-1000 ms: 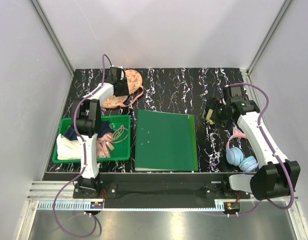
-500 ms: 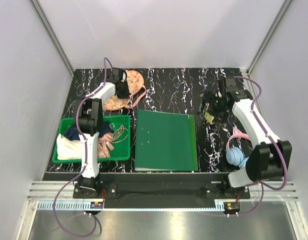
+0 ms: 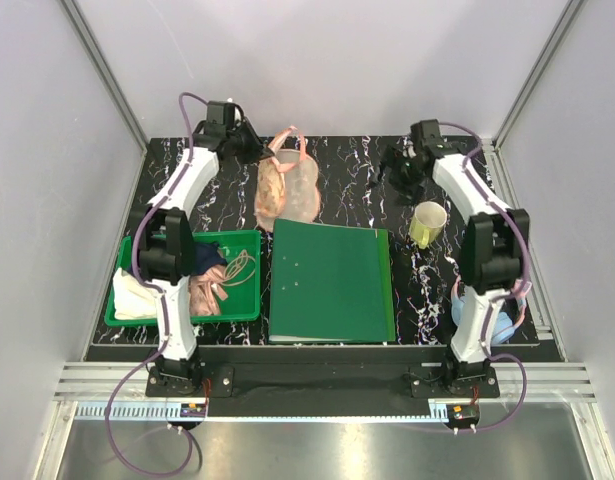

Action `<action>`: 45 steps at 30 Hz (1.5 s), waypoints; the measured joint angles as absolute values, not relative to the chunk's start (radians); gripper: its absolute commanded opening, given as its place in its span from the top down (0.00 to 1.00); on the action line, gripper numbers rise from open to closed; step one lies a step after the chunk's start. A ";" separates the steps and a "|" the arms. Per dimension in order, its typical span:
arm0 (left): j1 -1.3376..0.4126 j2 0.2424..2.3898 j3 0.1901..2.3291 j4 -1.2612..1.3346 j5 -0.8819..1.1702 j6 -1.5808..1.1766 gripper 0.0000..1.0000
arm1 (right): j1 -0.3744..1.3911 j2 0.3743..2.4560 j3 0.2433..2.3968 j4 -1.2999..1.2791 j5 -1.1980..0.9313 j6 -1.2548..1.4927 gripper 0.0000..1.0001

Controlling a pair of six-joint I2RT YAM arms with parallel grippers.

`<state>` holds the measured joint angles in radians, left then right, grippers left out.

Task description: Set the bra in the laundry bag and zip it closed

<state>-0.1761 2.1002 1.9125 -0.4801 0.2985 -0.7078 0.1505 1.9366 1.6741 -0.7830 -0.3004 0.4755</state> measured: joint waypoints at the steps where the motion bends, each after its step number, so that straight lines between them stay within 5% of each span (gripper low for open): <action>1: -0.172 2.094 1.913 -0.474 0.309 -0.722 1.00 | 0.158 1.976 1.719 -0.762 -0.313 0.488 0.00; 11: 0.082 2.022 1.699 -0.369 0.491 -0.781 0.99 | 0.277 2.336 2.107 -0.646 -0.389 0.555 0.04; 12: 0.113 2.024 1.689 -0.375 0.505 -0.771 0.92 | 0.283 2.346 2.120 -0.642 -0.393 0.555 0.04; 13: 0.148 2.027 1.686 -0.395 0.517 -0.755 0.67 | 0.294 2.362 2.141 -0.640 -0.399 0.561 0.04; 20: 0.271 2.023 1.702 -0.588 0.419 -0.576 0.16 | 0.347 2.432 2.236 -0.622 -0.415 0.577 0.09; 26: 0.167 1.875 1.705 -0.732 0.132 -0.474 0.16 | 0.386 2.571 2.451 -0.611 -0.448 0.578 0.18; 30: 0.096 1.724 1.652 -0.741 -0.004 -0.456 0.25 | 0.439 2.664 2.555 -0.589 -0.448 0.599 0.34; 45: 0.060 1.107 1.053 -0.923 -0.038 -0.563 0.29 | 0.485 2.716 2.470 -0.550 -0.269 0.771 0.44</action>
<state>0.0601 1.1072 1.0531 -0.9230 -0.0383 -0.5632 0.4850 2.7159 2.4702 -0.5503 -0.2687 0.7712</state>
